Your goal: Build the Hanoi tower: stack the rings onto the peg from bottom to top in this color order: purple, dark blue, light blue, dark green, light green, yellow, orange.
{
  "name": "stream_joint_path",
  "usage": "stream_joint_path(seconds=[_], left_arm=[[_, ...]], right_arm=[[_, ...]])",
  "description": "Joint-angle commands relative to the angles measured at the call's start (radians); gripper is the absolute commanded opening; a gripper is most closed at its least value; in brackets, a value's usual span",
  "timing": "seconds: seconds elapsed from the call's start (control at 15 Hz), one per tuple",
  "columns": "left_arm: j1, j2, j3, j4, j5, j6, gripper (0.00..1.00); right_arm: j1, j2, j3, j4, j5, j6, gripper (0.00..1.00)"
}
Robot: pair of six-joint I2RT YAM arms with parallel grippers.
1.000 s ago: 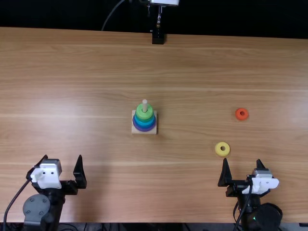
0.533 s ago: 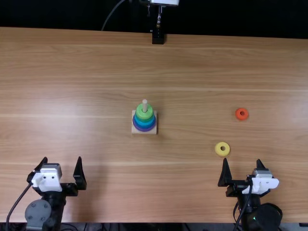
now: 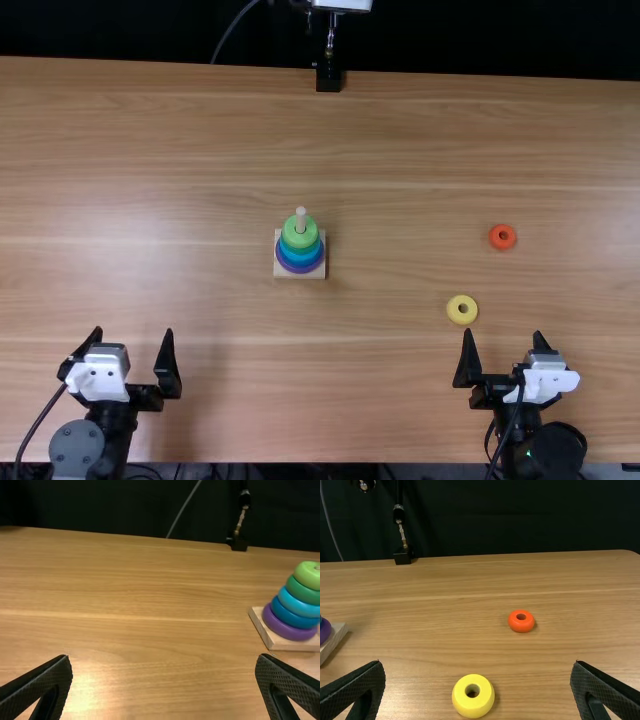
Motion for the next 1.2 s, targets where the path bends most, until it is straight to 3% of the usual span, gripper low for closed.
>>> stream_joint_path(seconds=[0.0,1.13], left_arm=[[0.018,-0.012,-0.086,-0.113,0.033,0.009,1.0],[0.005,-0.012,-0.086,-0.155,0.023,0.007,1.0]], right_arm=[[-0.01,-0.013,-0.046,-0.075,-0.006,-0.005,1.0],[-0.01,-0.013,-0.046,-0.075,-0.006,-0.005,1.0]])
